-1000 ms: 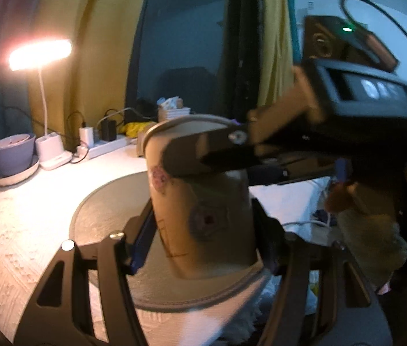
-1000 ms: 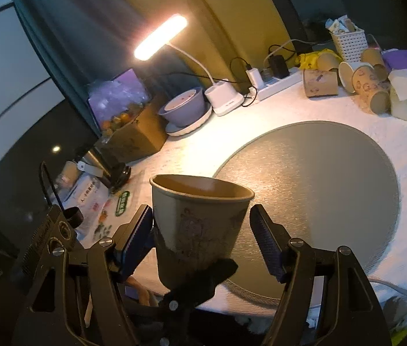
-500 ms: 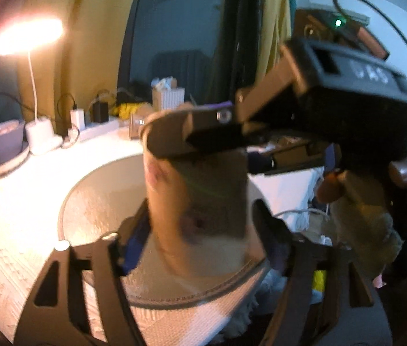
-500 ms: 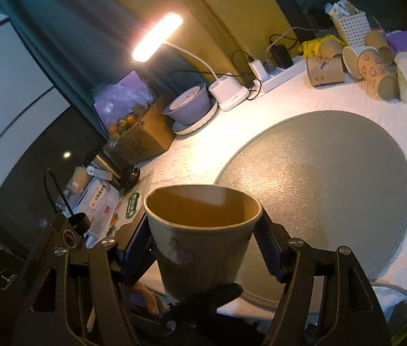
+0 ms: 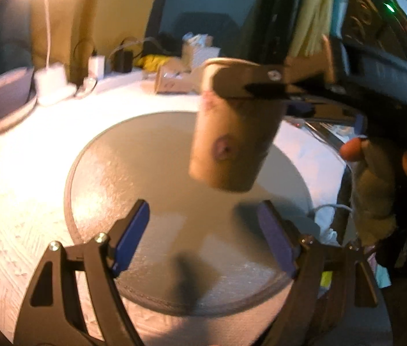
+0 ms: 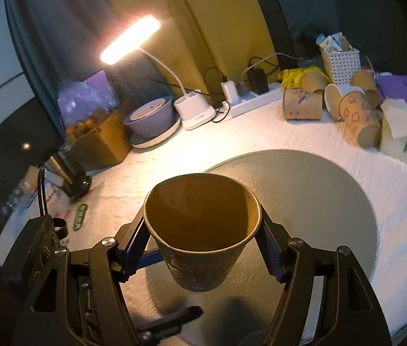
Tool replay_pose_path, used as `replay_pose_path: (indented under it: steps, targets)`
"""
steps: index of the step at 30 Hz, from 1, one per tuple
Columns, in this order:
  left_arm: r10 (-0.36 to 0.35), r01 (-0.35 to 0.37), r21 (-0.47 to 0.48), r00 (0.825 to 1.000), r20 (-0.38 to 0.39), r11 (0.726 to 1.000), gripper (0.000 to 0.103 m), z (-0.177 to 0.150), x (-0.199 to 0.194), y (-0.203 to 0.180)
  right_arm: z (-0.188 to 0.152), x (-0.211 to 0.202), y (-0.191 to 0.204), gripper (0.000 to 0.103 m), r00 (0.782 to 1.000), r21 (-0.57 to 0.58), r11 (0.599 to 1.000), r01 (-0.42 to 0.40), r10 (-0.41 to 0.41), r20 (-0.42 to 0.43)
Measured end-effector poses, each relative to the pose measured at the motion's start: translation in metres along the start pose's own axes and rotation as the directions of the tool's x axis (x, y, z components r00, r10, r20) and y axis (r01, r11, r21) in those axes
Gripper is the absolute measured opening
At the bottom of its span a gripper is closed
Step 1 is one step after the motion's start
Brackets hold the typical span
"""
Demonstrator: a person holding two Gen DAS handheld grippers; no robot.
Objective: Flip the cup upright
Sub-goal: 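Rotate the cup upright with the right gripper and lower it onto the mat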
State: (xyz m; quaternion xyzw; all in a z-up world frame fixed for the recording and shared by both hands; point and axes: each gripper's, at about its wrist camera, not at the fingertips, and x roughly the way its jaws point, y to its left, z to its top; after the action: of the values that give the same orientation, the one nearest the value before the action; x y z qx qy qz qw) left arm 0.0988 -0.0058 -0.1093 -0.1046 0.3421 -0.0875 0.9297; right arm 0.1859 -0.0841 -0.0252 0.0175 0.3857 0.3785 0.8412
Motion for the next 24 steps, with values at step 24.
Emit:
replay_pose_path:
  steps: [24]
  targets:
    - [0.094, -0.103, -0.145, 0.993, -0.067, 0.984, 0.079, 0.025, 0.022, 0.048, 0.004, 0.051, -0.012, 0.072, 0.966, -0.232, 0.938, 0.256, -0.255, 0.036]
